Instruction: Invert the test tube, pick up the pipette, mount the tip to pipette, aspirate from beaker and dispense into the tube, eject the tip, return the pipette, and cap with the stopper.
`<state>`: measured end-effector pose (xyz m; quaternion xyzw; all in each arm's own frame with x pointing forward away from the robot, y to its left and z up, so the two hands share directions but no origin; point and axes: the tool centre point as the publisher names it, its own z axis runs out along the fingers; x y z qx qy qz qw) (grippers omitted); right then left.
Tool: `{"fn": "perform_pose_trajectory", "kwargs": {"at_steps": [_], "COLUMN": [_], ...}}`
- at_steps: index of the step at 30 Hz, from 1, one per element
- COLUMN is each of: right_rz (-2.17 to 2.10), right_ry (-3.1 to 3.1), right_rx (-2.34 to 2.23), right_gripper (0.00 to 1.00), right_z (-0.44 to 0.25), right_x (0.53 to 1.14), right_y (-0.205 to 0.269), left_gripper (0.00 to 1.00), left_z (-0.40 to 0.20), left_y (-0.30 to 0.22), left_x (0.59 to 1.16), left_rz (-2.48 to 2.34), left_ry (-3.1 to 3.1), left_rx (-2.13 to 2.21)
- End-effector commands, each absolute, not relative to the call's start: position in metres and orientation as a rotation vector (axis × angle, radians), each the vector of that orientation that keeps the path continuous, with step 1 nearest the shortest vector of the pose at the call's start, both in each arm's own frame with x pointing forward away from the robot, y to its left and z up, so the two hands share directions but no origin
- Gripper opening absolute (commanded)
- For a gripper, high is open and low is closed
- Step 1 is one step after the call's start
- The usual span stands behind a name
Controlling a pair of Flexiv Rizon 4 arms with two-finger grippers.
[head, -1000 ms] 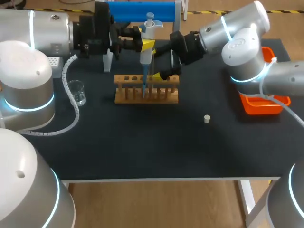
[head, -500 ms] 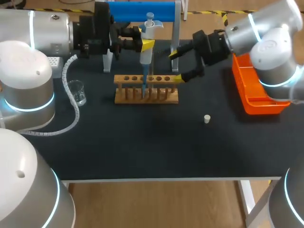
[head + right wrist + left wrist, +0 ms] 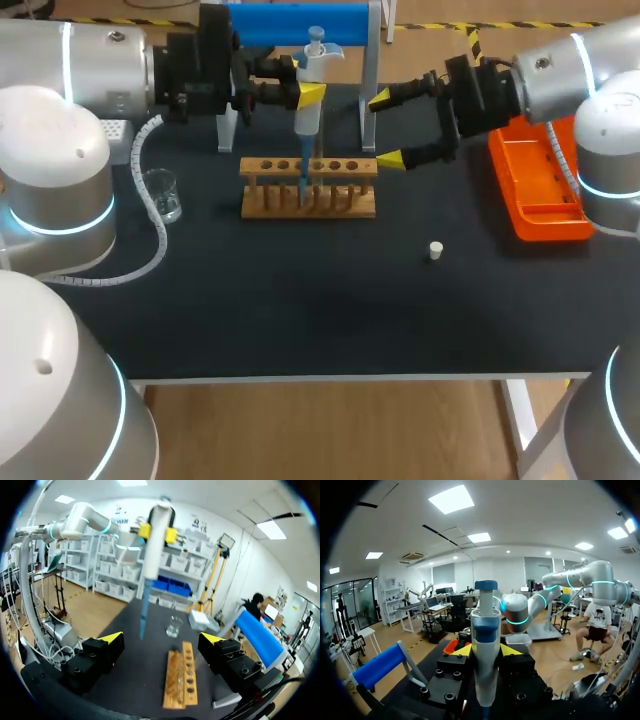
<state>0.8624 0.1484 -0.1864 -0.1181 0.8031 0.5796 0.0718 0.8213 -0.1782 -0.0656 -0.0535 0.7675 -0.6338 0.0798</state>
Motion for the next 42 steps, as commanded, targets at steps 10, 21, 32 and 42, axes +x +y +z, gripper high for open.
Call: {"fn": "perform_pose_trajectory", "kwargs": {"at_steps": [10,21,32,42], "right_rz": [2.095,2.278,2.232,2.233], "right_ry": [2.232,2.279,2.289,2.281], "right_rx": [-0.371,-0.281,-0.193,-0.147], "right_gripper": [1.00,1.00,1.00,1.00], "right_z": [-0.155,-0.134,-0.119,-0.109], "right_x": [0.840,0.823,0.826,0.828], "right_y": [0.158,0.188,0.212,0.230], "left_gripper": [0.00,0.00,0.00,0.00], "left_z": [-0.066,-0.066,-0.066,-0.066], "left_y": [-0.178,-0.178,-0.178,-0.178], "left_x": [0.821,0.821,0.821,0.821], "left_rz": [-1.898,-1.898,-1.898,-1.898], "left_ry": [2.292,2.292,2.292,2.292], "left_rx": [-0.159,-0.159,-0.159,-0.159]}}
